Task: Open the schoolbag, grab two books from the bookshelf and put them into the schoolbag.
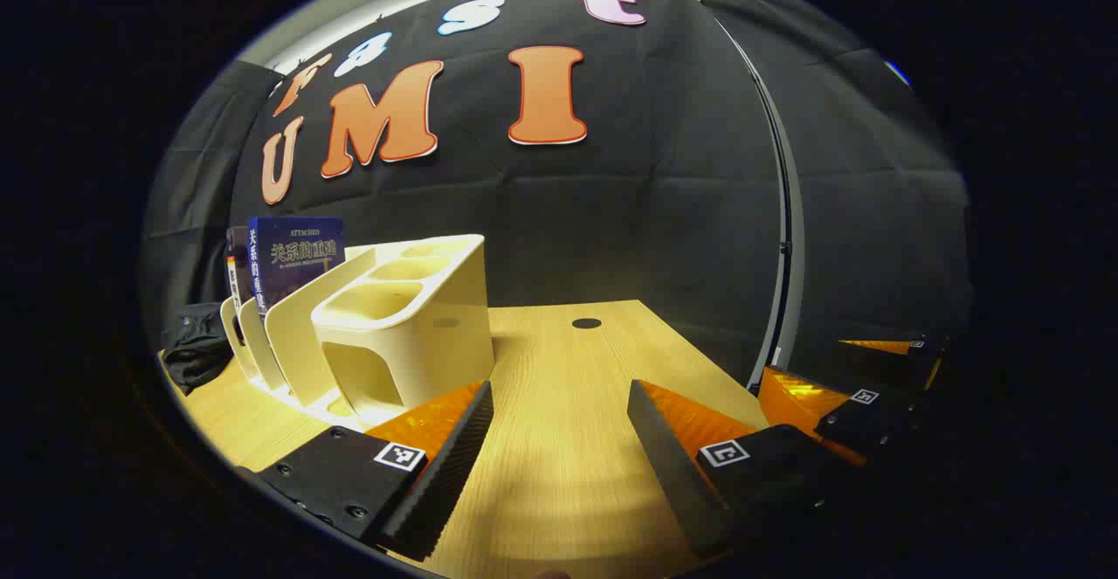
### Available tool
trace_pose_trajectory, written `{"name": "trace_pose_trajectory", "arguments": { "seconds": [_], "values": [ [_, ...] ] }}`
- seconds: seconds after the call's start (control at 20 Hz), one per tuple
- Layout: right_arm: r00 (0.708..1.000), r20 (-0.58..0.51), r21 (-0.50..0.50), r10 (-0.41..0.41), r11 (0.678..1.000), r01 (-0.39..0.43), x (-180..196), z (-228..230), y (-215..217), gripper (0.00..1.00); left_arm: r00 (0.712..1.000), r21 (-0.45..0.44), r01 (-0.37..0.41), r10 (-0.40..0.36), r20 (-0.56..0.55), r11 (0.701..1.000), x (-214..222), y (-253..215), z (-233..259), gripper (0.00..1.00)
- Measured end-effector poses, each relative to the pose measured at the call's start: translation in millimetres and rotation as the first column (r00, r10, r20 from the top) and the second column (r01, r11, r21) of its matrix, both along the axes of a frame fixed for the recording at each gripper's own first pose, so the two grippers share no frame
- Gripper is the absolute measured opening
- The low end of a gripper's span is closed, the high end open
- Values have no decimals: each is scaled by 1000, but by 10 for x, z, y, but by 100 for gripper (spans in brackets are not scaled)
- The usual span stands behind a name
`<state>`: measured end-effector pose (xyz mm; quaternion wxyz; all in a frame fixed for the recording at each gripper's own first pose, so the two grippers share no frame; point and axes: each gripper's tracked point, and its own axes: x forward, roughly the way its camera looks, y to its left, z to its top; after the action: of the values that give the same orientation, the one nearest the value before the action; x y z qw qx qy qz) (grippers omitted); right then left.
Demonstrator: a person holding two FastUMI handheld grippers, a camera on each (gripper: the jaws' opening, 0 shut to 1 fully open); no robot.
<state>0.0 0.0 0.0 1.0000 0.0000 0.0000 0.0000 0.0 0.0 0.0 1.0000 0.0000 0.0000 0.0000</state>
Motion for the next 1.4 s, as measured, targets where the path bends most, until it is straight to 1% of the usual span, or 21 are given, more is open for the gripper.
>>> {"name": "trace_pose_trajectory", "arguments": {
  "seconds": [0.2,0.4,0.5,0.55,0.7,0.8,1.0,1.05,1.1,1.2,1.3,1.35,1.4],
  "values": [
    [1000,12,-5,1,1000,-1,7,25,3,95,1000,2,-2,2,14,1000,53,1,32,98],
    [1000,20,14,-3,1000,2,69,42,-22,95,999,1,-5,5,35,1000,150,5,82,98],
    [1000,24,21,-3,1000,3,124,60,-27,95,997,12,-2,2,71,1000,217,-16,168,98],
    [999,33,23,-4,1000,3,165,88,-27,95,995,17,3,-5,95,1000,265,-29,231,100],
    [997,82,24,-15,1000,13,340,239,-45,95,990,30,6,-10,144,1000,433,-44,323,96],
    [994,110,18,-20,1000,18,474,352,-49,95,987,23,0,-4,161,1000,566,0,388,96],
    [983,178,-30,-50,998,56,600,671,-177,95,980,7,-23,21,198,1000,706,137,665,97],
    [980,188,-33,-60,997,68,600,755,-228,95,979,1,-18,18,202,1000,712,149,745,99],
    [978,194,-38,-73,996,82,595,822,-283,95,977,-7,-17,18,212,1000,707,160,820,96],
    [973,208,-71,-98,991,115,554,956,-393,95,976,-4,-13,14,219,1000,680,200,978,96],
    [968,217,-119,-122,981,150,437,1116,-518,95,975,-1,-8,8,224,1000,652,248,1182,96],
    [966,222,-138,-132,977,165,359,1215,-575,95,974,-16,-4,8,225,1000,607,296,1305,96],
    [962,230,-160,-149,969,188,259,1341,-643,94,974,-40,6,3,225,999,557,342,1425,99]
  ]
}}
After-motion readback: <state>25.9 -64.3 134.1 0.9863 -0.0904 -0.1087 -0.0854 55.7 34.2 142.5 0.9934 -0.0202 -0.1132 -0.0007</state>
